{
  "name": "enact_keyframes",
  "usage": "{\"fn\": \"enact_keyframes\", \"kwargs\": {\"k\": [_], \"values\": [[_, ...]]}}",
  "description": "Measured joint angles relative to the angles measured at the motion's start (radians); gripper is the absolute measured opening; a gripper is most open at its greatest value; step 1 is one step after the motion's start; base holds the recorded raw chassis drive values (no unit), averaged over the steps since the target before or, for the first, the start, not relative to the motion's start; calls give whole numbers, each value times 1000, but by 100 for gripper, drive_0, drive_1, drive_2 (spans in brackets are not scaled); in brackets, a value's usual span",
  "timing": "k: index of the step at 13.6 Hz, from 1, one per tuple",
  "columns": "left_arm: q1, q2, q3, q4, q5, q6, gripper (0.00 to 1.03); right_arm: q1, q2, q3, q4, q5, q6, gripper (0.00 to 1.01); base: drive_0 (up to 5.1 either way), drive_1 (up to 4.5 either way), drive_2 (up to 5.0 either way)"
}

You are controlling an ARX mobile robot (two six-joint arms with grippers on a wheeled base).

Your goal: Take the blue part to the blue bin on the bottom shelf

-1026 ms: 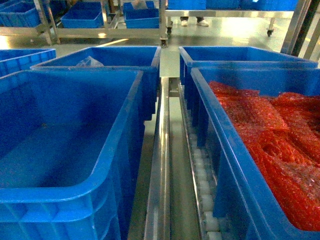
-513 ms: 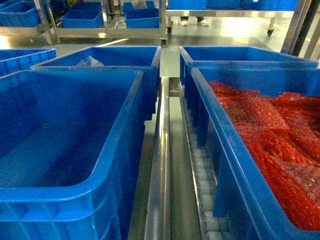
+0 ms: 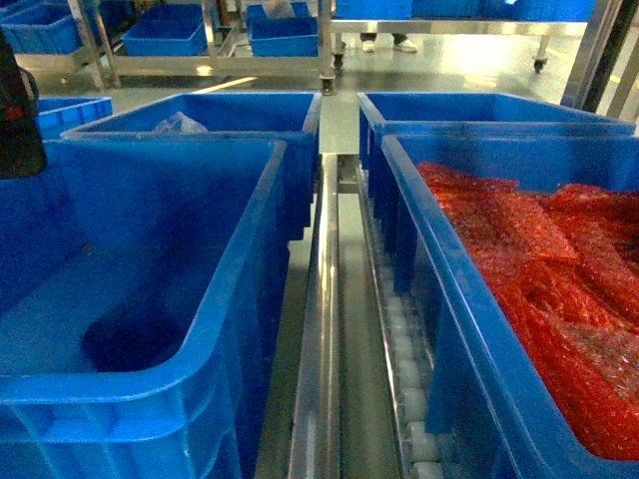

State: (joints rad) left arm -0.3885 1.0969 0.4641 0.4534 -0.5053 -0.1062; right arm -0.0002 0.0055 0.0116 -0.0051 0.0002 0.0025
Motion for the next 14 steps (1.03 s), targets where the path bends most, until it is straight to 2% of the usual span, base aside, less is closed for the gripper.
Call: {"fn": "enact_keyframes", "kwargs": {"k": [1, 2, 3, 4, 5, 9, 10, 11, 12, 14], "values": [[0, 2, 0, -3, 0, 0, 100, 0, 0, 0, 0, 0, 0, 98, 0, 0, 0], [0, 3, 0, -2, 0, 0, 97, 0, 0, 0, 0, 0, 0, 98, 0, 0, 0], [27, 6, -42, 161, 91, 32, 89, 0, 0, 0, 0, 0, 0, 98, 0, 0, 0], [69, -38, -113, 248, 169, 61, 76, 0, 0, 0, 0, 0, 0, 98, 0, 0, 0], [111, -101, -181, 257, 220, 80, 62, 0, 0, 0, 0, 0, 0, 98, 0, 0, 0], [223, -282, -317, 204, 335, 89, 7, 0, 0, 0, 0, 0, 0, 98, 0, 0, 0], [266, -376, -363, 156, 378, 89, 2, 0, 0, 0, 0, 0, 0, 98, 0, 0, 0], [323, -475, -397, 89, 455, 89, 2, 0, 0, 0, 0, 0, 0, 98, 0, 0, 0], [396, -535, -414, 48, 489, 89, 2, 0, 0, 0, 0, 0, 0, 98, 0, 0, 0], [386, -590, -453, 45, 506, 89, 2, 0, 0, 0, 0, 0, 0, 98, 0, 0, 0]]}}
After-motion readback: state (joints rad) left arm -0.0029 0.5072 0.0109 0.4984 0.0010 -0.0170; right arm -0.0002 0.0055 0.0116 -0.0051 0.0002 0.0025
